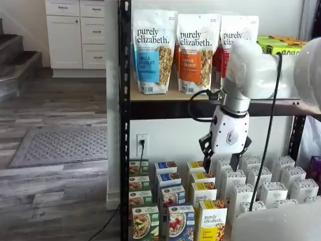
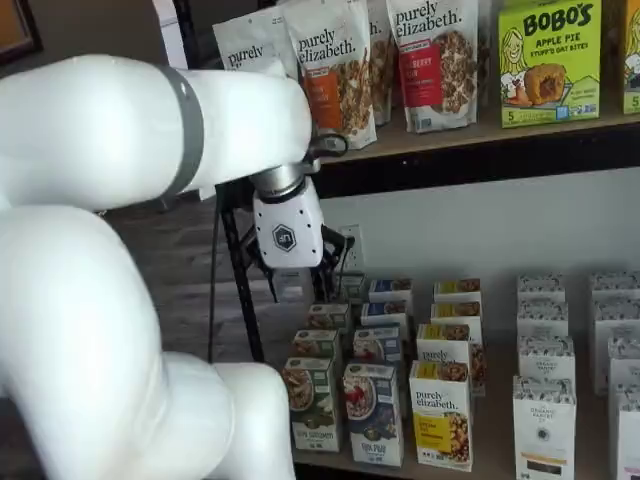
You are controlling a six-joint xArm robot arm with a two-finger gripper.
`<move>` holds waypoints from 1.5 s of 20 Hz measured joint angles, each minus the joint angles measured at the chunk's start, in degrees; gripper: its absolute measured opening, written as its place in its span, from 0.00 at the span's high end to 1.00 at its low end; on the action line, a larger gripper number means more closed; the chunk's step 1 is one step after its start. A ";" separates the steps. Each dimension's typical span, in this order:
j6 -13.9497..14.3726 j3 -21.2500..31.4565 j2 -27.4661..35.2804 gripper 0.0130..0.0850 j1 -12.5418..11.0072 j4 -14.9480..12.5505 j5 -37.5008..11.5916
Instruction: Pick up the blue and white box that is on the bottom shelf, the second box from the left
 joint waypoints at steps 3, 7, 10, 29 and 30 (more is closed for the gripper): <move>-0.32 1.81 1.57 0.00 -0.10 0.29 -3.07; -0.08 4.62 4.32 0.00 0.30 0.13 -8.78; 0.97 6.34 6.73 0.00 1.02 -0.70 -13.11; 1.70 7.97 28.95 0.00 3.47 0.55 -37.16; 1.78 7.60 30.46 0.00 3.51 0.44 -38.19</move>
